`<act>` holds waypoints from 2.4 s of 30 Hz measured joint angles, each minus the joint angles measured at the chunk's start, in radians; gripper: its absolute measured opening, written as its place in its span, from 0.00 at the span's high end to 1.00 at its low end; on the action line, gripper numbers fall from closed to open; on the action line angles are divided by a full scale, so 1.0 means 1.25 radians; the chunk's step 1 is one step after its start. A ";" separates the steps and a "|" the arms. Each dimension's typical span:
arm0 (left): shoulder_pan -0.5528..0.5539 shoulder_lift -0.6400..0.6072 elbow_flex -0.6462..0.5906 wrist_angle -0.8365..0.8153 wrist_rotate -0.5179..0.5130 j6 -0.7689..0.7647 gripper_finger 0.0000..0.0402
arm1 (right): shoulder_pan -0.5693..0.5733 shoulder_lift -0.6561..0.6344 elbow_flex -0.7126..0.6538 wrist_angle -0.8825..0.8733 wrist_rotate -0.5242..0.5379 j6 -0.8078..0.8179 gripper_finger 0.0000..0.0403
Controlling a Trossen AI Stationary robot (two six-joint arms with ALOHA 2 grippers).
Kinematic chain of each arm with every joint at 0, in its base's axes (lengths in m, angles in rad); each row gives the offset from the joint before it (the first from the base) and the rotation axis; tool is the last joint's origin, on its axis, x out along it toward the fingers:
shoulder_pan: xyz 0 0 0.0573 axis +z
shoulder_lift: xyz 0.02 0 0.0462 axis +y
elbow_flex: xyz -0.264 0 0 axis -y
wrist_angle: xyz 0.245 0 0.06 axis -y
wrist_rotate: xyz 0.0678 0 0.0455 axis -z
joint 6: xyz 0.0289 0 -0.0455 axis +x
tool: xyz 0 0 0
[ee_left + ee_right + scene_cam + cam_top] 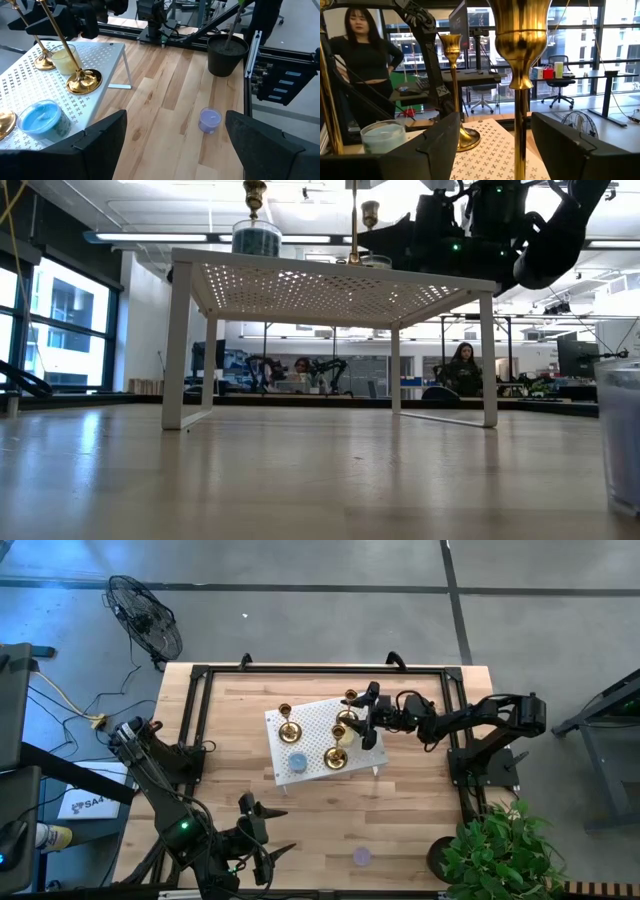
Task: Pick & Place candle stick holders
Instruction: Put the purple scented candle on the shelf
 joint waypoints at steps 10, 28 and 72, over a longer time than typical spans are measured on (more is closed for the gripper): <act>0.000 0.000 0.000 0.000 0.003 0.000 0.17 | 0.015 -0.069 0.000 -0.069 0.006 -0.037 0.41; 0.000 0.000 0.000 0.000 0.004 -0.018 0.17 | 0.036 -0.144 0.000 -0.240 0.096 -0.082 0.41; 0.000 0.000 0.000 0.000 0.041 -0.063 0.17 | 0.038 -0.432 0.000 -0.628 0.095 -0.076 0.41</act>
